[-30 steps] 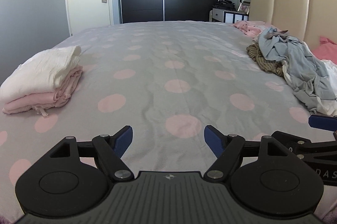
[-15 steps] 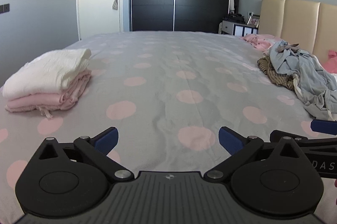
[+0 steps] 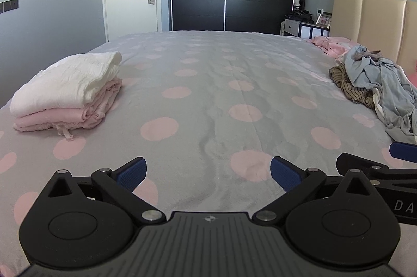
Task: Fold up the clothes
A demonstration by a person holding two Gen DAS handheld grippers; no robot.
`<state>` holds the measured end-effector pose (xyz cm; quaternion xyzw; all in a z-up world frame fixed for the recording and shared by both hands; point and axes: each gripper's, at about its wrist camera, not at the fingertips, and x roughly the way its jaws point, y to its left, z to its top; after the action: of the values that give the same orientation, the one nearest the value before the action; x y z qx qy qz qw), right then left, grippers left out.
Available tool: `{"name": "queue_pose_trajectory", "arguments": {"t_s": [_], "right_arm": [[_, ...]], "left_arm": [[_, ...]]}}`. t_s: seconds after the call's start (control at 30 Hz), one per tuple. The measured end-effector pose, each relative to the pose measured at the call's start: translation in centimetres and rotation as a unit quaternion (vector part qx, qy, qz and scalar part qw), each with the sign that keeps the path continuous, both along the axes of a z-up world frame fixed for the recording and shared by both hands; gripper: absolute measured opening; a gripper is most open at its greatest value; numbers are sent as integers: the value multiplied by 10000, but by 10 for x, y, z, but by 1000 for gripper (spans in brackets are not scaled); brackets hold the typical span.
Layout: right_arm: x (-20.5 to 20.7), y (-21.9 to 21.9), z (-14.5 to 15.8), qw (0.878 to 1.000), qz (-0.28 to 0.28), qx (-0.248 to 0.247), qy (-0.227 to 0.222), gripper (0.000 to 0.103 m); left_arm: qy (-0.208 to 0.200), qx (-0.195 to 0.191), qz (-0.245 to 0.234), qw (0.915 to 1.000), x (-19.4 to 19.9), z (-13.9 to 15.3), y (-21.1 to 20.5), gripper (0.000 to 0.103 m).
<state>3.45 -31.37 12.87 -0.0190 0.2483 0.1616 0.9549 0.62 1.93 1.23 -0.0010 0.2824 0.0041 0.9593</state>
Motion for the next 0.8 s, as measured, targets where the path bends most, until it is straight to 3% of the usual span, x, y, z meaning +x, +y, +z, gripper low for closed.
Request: {"name": "queue_pose_trajectory", "arguments": {"t_s": [0.8], "right_arm": [[-10, 2, 7, 9997, 61, 9, -218, 96]], "left_arm": [[-109, -79, 49, 9999, -6, 8, 6, 102]]}}
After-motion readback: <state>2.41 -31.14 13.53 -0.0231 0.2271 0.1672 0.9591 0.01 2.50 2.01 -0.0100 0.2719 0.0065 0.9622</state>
